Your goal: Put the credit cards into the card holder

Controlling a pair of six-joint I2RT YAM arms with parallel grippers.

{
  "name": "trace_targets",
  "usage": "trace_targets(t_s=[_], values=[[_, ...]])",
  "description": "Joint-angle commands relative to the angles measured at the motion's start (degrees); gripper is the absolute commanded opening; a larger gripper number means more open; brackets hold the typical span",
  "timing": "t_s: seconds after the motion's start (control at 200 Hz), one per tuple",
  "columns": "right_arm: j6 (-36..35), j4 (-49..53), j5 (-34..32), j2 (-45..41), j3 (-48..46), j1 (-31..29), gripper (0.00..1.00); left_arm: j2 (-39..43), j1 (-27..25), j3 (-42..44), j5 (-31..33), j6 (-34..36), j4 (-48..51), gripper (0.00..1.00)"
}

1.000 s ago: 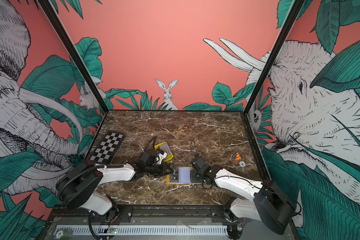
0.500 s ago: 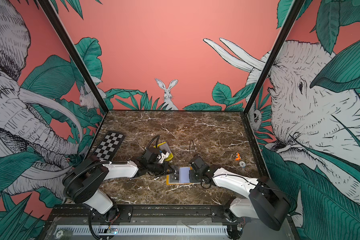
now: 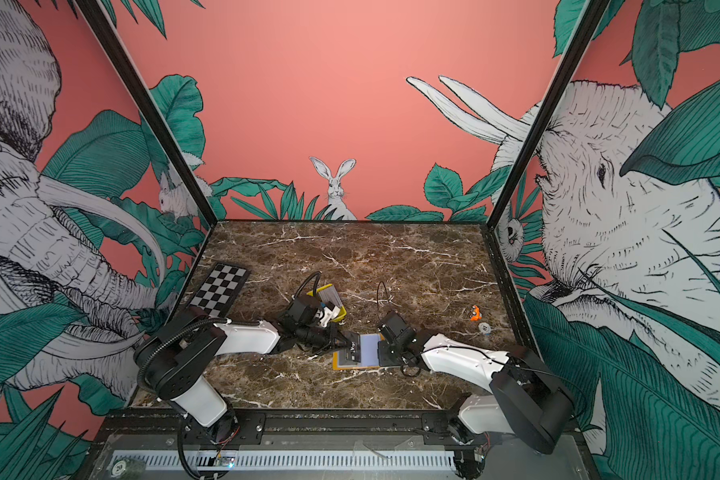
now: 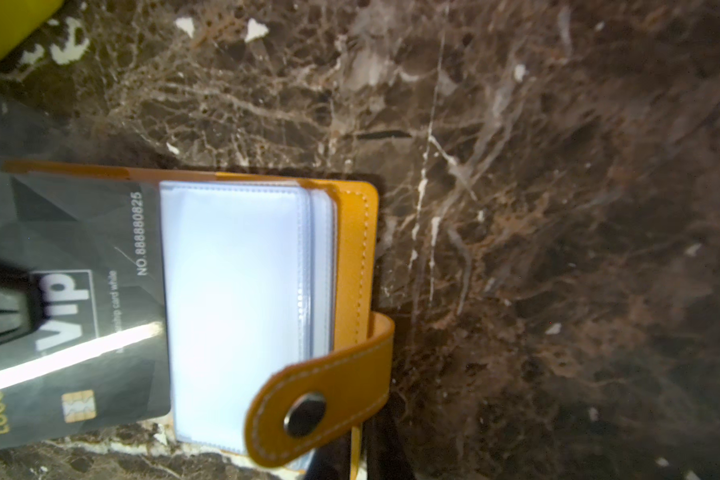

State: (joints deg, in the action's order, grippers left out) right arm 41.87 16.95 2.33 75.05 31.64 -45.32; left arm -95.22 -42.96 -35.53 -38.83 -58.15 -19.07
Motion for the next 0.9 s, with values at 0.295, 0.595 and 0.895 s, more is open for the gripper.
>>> trace_targets(t_s=[0.295,0.595,0.895], values=[[0.3,0.1,-0.9,-0.6,-1.5,0.2,0.11,-0.9,0.2,1.4,-0.3,-3.1,-1.7,0.00],[0.3,-0.4,-0.9,-0.2,-1.5,0.2,0.10,-0.4,0.3,2.6,0.9,-3.5,-1.7,0.00],[0.1,-0.5,-0.8,0.5,-1.4,0.2,0.10,-1.5,0.2,2.4,-0.7,-5.7,-6.2,0.00]])
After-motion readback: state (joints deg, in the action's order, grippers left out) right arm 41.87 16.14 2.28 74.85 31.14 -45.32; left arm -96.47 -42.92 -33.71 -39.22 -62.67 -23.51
